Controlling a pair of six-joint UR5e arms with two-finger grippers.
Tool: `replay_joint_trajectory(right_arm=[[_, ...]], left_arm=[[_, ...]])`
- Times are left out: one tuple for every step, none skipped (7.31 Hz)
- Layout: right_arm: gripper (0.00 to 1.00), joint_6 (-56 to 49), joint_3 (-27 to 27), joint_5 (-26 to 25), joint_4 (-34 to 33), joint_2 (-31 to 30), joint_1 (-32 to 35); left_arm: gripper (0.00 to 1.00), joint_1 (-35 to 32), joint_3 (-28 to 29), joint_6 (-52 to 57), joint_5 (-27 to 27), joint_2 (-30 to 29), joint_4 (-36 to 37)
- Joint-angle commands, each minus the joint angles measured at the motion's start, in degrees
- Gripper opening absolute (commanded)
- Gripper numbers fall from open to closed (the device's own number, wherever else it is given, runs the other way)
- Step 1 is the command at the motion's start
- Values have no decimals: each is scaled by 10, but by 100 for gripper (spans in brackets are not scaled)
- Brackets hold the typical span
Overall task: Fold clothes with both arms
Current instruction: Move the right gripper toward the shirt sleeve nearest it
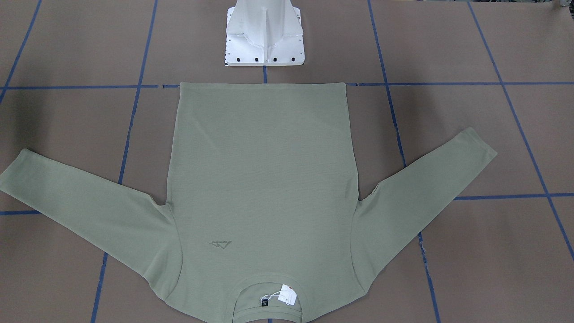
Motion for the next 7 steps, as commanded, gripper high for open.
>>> replay_joint_trajectory(right_arm=[[100, 0, -1, 1, 0, -1, -5], [100, -1, -2, 2, 0, -3, -7], [100, 1, 0, 7, 0, -4, -8], [100, 5, 0, 8, 2, -4, -13], [100, 7, -3, 15, 33, -4, -30], [100, 10, -7, 11, 62, -5, -64], [100, 13, -17, 12, 64, -4, -75]], left_arm=[[100, 1, -5, -1, -20, -1, 11], [100, 2, -11, 0, -17, 0, 12], [100, 2, -15, 0, -13, 0, 12], [100, 2, -17, -1, -15, 1, 11], [100, 2, -22, -4, -18, 0, 11], [100, 2, -22, -5, -18, 0, 7], [100, 2, -26, -5, -19, 0, 4]])
